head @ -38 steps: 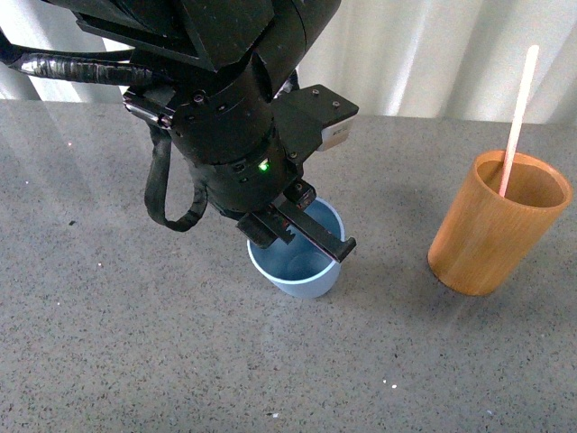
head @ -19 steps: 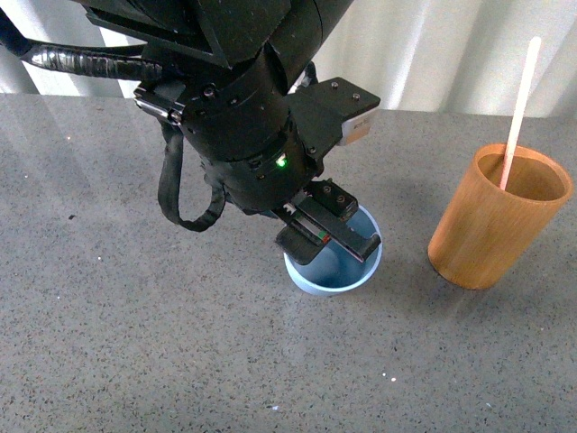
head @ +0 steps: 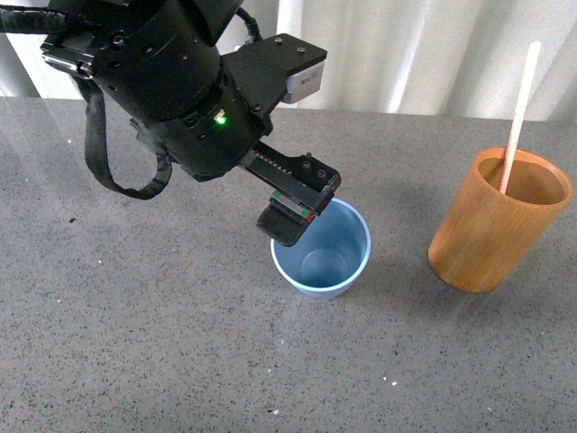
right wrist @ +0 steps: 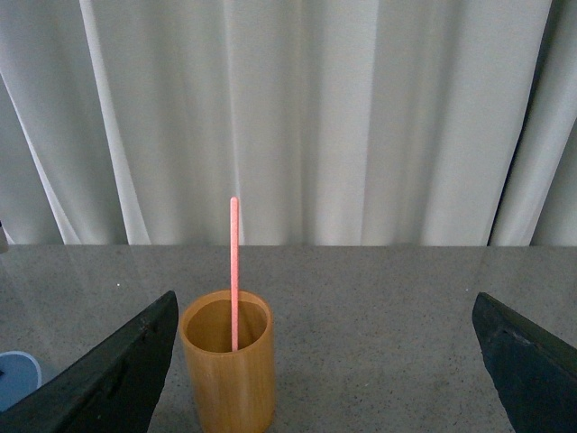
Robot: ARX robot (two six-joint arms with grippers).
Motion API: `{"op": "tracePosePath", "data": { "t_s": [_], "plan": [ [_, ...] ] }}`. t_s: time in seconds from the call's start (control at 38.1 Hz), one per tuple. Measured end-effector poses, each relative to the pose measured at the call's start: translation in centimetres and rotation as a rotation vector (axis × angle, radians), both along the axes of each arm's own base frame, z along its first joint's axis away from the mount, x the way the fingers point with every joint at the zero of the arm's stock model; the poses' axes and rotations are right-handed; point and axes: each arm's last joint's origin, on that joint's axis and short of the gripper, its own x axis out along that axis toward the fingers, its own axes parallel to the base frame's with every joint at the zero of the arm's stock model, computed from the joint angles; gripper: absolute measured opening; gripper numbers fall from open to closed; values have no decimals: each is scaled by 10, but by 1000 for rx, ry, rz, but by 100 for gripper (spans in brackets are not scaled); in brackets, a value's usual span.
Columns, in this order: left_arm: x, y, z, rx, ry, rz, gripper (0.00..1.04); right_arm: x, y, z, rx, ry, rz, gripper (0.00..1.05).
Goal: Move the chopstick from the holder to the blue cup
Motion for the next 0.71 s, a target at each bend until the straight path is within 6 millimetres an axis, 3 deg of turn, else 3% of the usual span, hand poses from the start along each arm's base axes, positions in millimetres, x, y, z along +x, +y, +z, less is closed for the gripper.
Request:
{"op": "tracePosePath", "data": {
  "t_s": [0.26, 0.71],
  "plan": [
    [0, 5, -2, -11, 7, 10, 98, 0, 0, 0, 0, 0, 0, 95],
    [-6, -8, 2, -73, 24, -4, 98, 0, 0, 0, 0, 0, 0, 95]
  ]
}}
